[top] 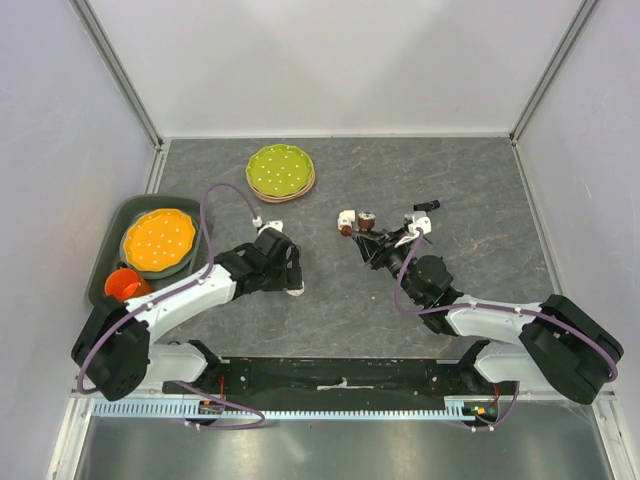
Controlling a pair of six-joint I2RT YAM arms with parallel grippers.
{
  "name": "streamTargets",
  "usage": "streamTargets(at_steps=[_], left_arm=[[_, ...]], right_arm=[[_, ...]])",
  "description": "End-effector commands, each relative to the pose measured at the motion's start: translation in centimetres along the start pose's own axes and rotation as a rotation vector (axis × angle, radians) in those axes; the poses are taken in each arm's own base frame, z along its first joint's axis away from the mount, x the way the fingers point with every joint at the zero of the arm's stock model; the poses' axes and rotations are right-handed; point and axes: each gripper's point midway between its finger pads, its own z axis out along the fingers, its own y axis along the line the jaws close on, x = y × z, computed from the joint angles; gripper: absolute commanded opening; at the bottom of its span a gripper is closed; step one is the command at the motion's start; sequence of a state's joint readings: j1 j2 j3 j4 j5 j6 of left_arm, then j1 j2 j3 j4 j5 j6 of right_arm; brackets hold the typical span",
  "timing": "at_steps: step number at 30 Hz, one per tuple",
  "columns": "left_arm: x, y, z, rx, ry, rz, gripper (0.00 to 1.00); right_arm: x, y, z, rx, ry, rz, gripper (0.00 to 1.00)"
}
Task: Install the water faucets
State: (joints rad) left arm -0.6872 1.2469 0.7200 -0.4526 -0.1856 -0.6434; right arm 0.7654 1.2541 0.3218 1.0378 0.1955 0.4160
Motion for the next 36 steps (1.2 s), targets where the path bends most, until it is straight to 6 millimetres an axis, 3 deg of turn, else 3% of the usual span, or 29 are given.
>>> streamTargets(at_steps=[1,9,17,23,36], left_arm=[[-0.4,-0.3,-0.1,-0.031,0.029,0.083,0.88],[0.4,-2.5,0.4,0.046,0.077,0.106,0.81],[1.2,-2.7,0.2,0.051,0.098,0.130,0.76],[1.5,-2.4,0.2,-0.009,0.103,0.183,0.75],[1.2,-1.2,0.1,-0.332,0.066,0.373,0.74]], right_arm=[[-2.5,1.3,0.2,-0.049,-0.081,0.029,0.00],[-2.7,1.3,0.2,-0.048,-0.086,0.030,0.00],[-2.7,1.2,0.1,-0.044,-0.088,0.030,0.00],[-2.7,1.3,0.1,-0.048,-0.086,0.030,0.00],[-2.7,1.2,0.1,-0.044,-0.088,0.030,0.00]])
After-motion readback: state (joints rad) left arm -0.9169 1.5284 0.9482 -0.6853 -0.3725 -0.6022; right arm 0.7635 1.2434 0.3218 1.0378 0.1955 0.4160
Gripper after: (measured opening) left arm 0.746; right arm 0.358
